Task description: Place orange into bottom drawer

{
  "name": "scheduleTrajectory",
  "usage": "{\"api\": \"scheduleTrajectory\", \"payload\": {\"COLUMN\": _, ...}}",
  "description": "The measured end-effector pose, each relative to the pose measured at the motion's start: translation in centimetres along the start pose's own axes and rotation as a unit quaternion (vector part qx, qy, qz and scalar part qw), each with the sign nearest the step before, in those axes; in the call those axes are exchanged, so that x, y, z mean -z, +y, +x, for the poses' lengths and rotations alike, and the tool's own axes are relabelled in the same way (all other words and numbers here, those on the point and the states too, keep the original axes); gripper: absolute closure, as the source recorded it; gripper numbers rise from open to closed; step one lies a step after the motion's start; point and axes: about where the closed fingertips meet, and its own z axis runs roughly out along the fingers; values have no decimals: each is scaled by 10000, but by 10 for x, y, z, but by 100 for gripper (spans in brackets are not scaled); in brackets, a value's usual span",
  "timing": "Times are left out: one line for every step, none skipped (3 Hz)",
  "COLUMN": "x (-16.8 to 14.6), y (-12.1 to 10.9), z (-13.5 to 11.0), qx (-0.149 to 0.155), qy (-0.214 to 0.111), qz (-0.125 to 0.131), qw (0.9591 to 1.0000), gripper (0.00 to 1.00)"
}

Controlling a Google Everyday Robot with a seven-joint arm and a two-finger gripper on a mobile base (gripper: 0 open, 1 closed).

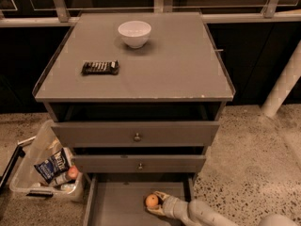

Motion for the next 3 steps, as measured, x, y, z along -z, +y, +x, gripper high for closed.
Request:
{"api": "scheduleTrajectory", "payload": {"x": 0, "y": 0, "z": 0, "qx": 0, "qy": 0, "qz": 0, "qw": 10000, "gripper": 58}}
{"api": "scheduleTrajectory", "payload": {"x": 0, "y": 0, "z": 0, "qx": 0, "qy": 0, "qz": -1, "qw": 10000, "gripper": 34}}
{"api": "scheduleTrajectory", "payload": {"x": 0, "y": 0, "z": 0, "qx": 0, "qy": 0, "qz": -1, "qw": 10000, "gripper": 11}}
